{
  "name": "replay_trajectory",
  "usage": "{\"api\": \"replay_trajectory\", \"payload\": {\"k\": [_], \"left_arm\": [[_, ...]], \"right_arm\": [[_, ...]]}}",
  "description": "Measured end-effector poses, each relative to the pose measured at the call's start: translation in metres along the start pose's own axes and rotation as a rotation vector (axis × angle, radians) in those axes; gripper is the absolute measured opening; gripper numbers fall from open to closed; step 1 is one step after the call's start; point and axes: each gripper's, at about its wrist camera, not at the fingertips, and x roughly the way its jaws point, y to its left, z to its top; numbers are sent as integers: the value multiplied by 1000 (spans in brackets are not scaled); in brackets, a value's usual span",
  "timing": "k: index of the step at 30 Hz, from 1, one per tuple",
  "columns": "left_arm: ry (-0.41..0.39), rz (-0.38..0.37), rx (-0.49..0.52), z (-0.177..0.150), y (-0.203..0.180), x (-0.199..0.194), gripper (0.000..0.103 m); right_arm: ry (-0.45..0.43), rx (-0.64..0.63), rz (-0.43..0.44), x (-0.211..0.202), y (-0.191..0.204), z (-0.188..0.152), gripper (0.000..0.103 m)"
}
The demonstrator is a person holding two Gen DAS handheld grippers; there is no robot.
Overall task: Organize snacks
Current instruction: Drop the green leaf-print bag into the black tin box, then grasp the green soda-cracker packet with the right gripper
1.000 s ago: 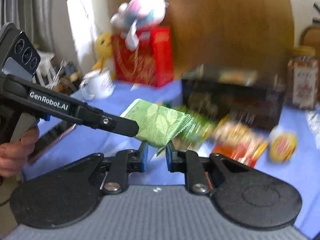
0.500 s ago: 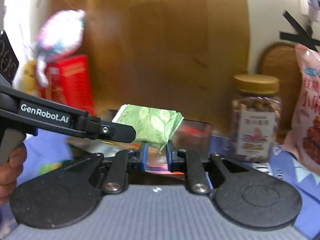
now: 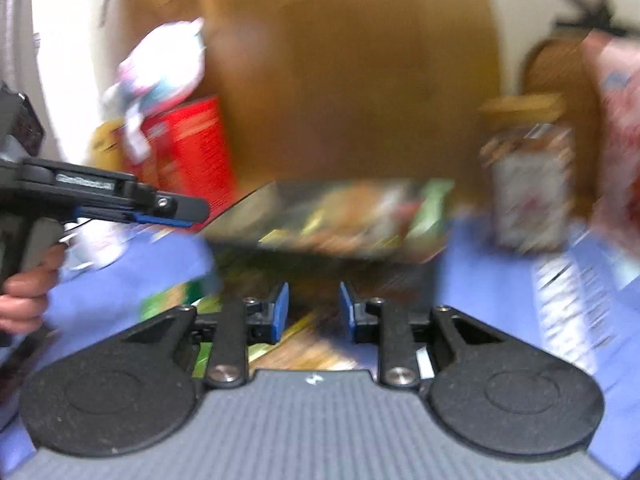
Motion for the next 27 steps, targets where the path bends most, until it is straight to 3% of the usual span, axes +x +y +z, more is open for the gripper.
{"api": "replay_trajectory", "payload": {"k": [3, 7, 10, 13, 17, 21, 24, 27], "left_arm": [[68, 68, -87, -19, 35, 1, 39], [91, 80, -213, -34, 61, 10, 44], [81, 97, -206, -35, 58, 19, 42], [108, 50, -162, -41, 43, 17, 40], [118, 42, -61, -60, 18, 7, 40], [147, -44, -68, -79, 11, -9, 40], [130, -64, -100, -89, 15, -31, 40], [100, -75, -159, -93, 27, -49, 40]], "right_arm": [[66, 24, 67, 20, 18, -9, 31], [88, 32, 81, 52, 40, -10, 31], [125, 62, 68, 77, 44, -9, 36], [148, 98, 118, 82, 45, -10, 38], [178, 65, 150, 58, 46, -22, 38], [177, 23, 111, 27, 44, -35, 42], [104, -70, 35, 0, 56, -44, 43], [57, -117, 106, -26, 73, -53, 42]]}}
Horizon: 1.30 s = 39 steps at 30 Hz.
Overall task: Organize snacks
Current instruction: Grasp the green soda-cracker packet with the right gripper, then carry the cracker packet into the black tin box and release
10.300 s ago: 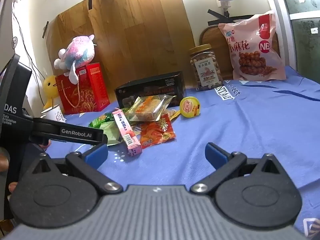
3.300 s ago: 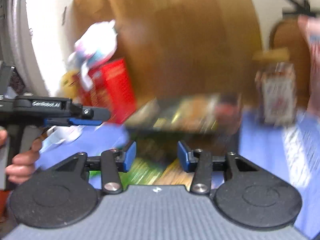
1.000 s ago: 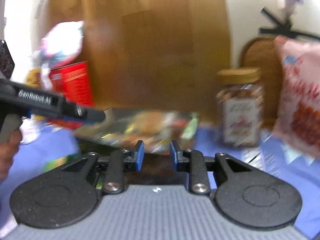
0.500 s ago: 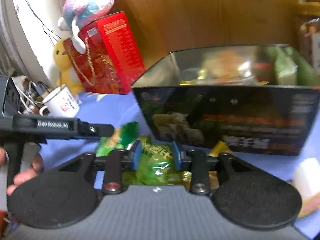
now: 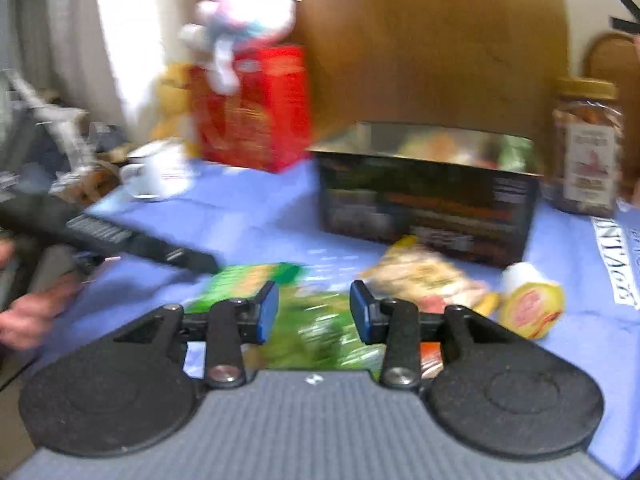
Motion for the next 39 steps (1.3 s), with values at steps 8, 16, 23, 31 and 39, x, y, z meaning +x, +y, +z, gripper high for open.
{"api": "replay_trajectory", "payload": {"k": [8, 16, 23, 31, 39], "left_arm": [[58, -33, -75, -4, 6, 8, 42], [80, -88, -123, -4, 10, 15, 44], [89, -74, -132, -14, 11, 18, 29], [16, -77, -71, -2, -13, -12, 29], [-115, -109, 46, 76, -64, 1, 29]], "right_arm": [[75, 8, 68, 34, 16, -13, 39], [33, 20, 40, 39, 13, 6, 43], [88, 97, 93, 53, 9, 1, 31], [-32, 76, 77, 21, 29, 3, 23], [-204, 107, -6, 7, -6, 55, 23]]}}
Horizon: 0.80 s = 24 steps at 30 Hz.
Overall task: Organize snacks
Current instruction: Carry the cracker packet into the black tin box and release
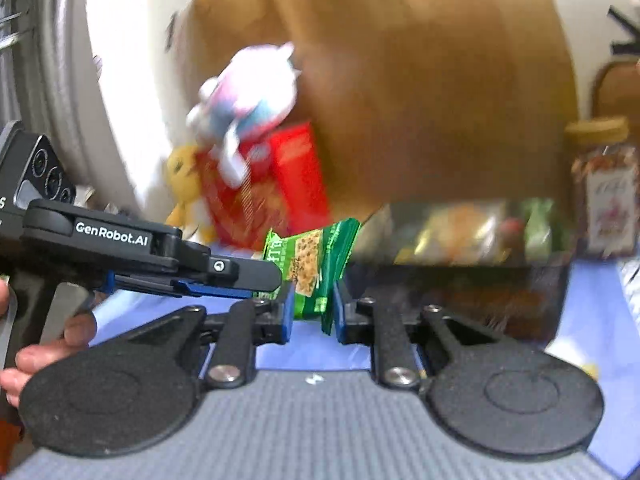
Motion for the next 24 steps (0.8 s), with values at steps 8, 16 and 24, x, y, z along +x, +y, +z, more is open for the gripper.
{"api": "replay_trajectory", "payload": {"k": [8, 16, 24], "left_arm": [[-16, 139, 91, 50, -14, 96, 47], [-46, 161, 89, 31, -11, 68, 51], [41, 53, 72, -41, -14, 32, 51]], "right_arm": [[-3, 134, -95, 56, -68, 35, 28], [1, 137, -99, 50, -78, 27, 32], [-32, 290, -170, -50, -120, -20, 32]]}}
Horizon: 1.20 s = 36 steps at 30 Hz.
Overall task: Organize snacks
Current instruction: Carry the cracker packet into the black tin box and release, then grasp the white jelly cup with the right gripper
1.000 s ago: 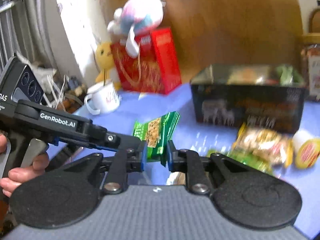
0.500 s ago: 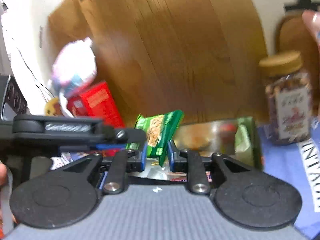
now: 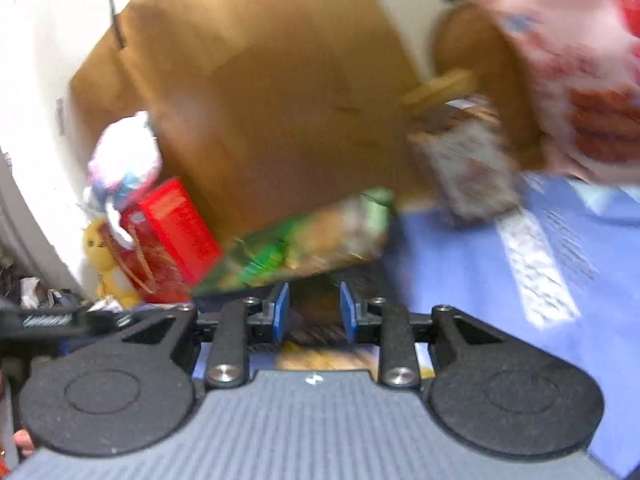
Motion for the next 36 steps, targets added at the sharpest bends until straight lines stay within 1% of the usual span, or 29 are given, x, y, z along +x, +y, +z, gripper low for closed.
{"api": "replay_trajectory", "payload": {"k": [3, 5, 7, 9, 10, 12, 13, 14, 15, 16, 18, 20, 25, 26, 27, 29, 30, 33, 36], "left_arm": [[43, -7, -11, -20, 0, 5, 51], [67, -9, -34, -24, 1, 11, 51], [80, -23, -60, -27, 0, 13, 51], [81, -44, -76, -26, -3, 12, 51], [82, -52, -77, -27, -5, 12, 51], [85, -53, -79, -26, -9, 13, 51], [86, -49, -80, -26, -10, 12, 51], [87, -49, -82, -26, -11, 12, 51], [90, -55, -86, -25, -13, 12, 51], [95, -65, -90, -24, -15, 13, 51], [103, -78, -88, -22, -20, 16, 51], [111, -97, -76, -20, -29, 19, 51], [150, -178, -11, -22, -57, 29, 52], [159, -196, 9, -24, -64, 32, 52], [165, -209, 27, -27, -71, 34, 52], [175, -232, 50, -30, -82, 39, 52], [181, -241, 58, -30, -87, 43, 53], [198, -251, 65, -32, -98, 54, 54], [229, -261, 70, -36, -105, 63, 54]], "right_arm": [[12, 39, -69, -12, -18, -15, 32], [17, 80, -103, -16, -30, -23, 34], [22, 101, -102, -14, -37, -26, 43], [34, 97, -94, -4, -34, -24, 58], [47, 91, -78, 1, -32, -23, 60], [79, 72, -47, 11, -28, -24, 58], [97, 43, -59, 17, -23, -26, 55], [114, 13, -65, 22, -20, -27, 49], [127, -26, -75, 26, -15, -31, 48], [122, -55, -74, 25, -12, -34, 48], [121, -86, -74, 22, -10, -36, 47], [122, -92, -41, 11, -8, -38, 47], [147, -285, 59, -32, 0, -55, 48], [145, -308, 63, -41, -3, -57, 49], [141, -325, 51, -49, -6, -58, 54], [100, -330, -27, -66, -14, -61, 65], [70, -309, -57, -75, -19, -62, 65], [33, -238, -65, -94, -28, -69, 64], [31, -248, -62, -100, -22, -79, 63]]}}
